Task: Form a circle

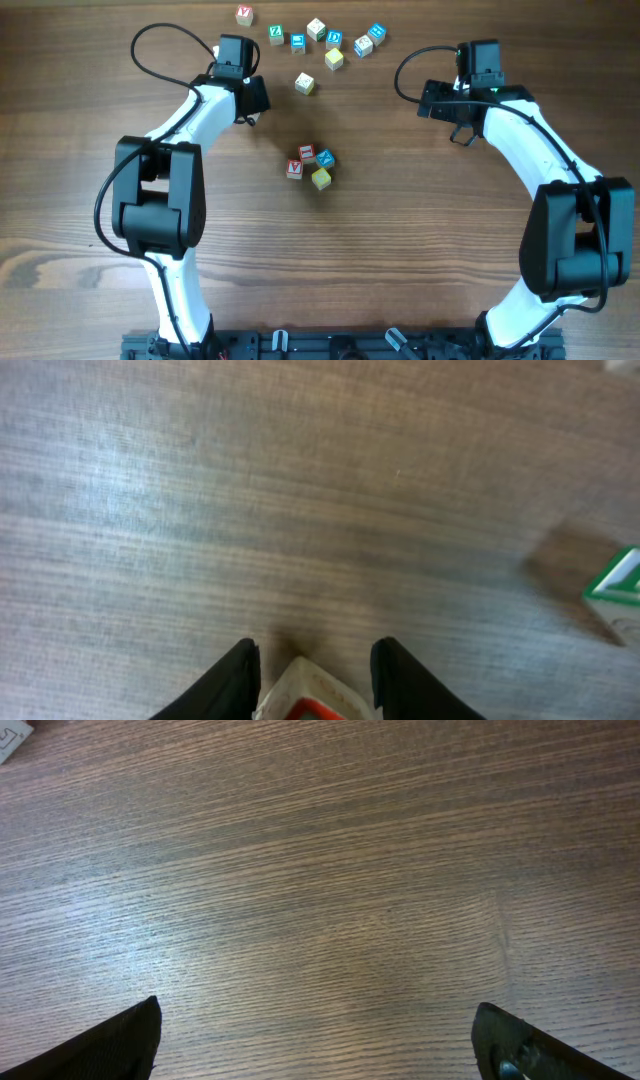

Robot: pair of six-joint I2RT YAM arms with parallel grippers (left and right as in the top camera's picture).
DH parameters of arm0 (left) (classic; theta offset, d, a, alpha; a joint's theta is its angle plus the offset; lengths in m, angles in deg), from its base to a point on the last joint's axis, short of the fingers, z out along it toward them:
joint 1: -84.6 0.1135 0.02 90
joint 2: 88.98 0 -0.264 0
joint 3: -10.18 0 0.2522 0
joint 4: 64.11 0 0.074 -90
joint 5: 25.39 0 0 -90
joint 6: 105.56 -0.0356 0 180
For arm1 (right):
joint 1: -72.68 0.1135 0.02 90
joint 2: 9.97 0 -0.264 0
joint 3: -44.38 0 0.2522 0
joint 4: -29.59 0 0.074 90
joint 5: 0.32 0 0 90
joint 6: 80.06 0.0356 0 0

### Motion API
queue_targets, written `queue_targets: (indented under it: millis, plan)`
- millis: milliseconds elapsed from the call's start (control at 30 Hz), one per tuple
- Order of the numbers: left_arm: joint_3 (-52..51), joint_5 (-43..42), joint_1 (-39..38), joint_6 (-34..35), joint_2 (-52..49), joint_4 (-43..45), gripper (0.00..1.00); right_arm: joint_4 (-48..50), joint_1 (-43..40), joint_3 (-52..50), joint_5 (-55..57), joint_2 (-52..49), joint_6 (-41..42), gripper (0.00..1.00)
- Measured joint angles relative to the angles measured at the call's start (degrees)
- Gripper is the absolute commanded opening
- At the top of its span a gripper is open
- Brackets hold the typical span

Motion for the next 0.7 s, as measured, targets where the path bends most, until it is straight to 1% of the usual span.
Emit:
queue_targets:
  millis: [267, 367, 400, 433, 567, 633, 667, 700]
  plan:
    - [1.3, 0.0, 0.0, 0.0, 0.2, -10.0, 0.42, 0.0, 0.0, 0.0, 0.0, 0.0, 0.0, 1.00]
    - [1.4, 0.0, 0.0, 0.0, 0.3, -11.7, 0.43, 0.0, 0.0, 0.0, 0.0, 0.0, 0.0, 1.00]
    - [1.4, 0.0, 0.0, 0.0, 0.3, -12.1, 0.49, 0.0, 0.0, 0.0, 0.0, 0.0, 0.0, 1.00]
    - [1.4, 0.0, 0.0, 0.0, 0.3, -12.9, 0.58, 0.0, 0.0, 0.0, 0.0, 0.0, 0.0, 1.00]
    - [1.1, 0.0, 0.0, 0.0, 0.2, -15.9, 0.66, 0.0, 0.0, 0.0, 0.0, 0.0, 0.0, 1.00]
    - [1.1, 0.0, 0.0, 0.0, 0.2, -16.2, 0.64, 0.0, 0.0, 0.0, 0.0, 0.0, 0.0, 1.00]
    - [1.1, 0.0, 0.0, 0.0, 0.2, -16.2, 0.59, 0.0, 0.0, 0.0, 0.0, 0.0, 0.0, 1.00]
    - [1.1, 0.0, 0.0, 0.1, 0.2, -16.2, 0.52, 0.0, 0.0, 0.0, 0.0, 0.0, 0.0, 1.00]
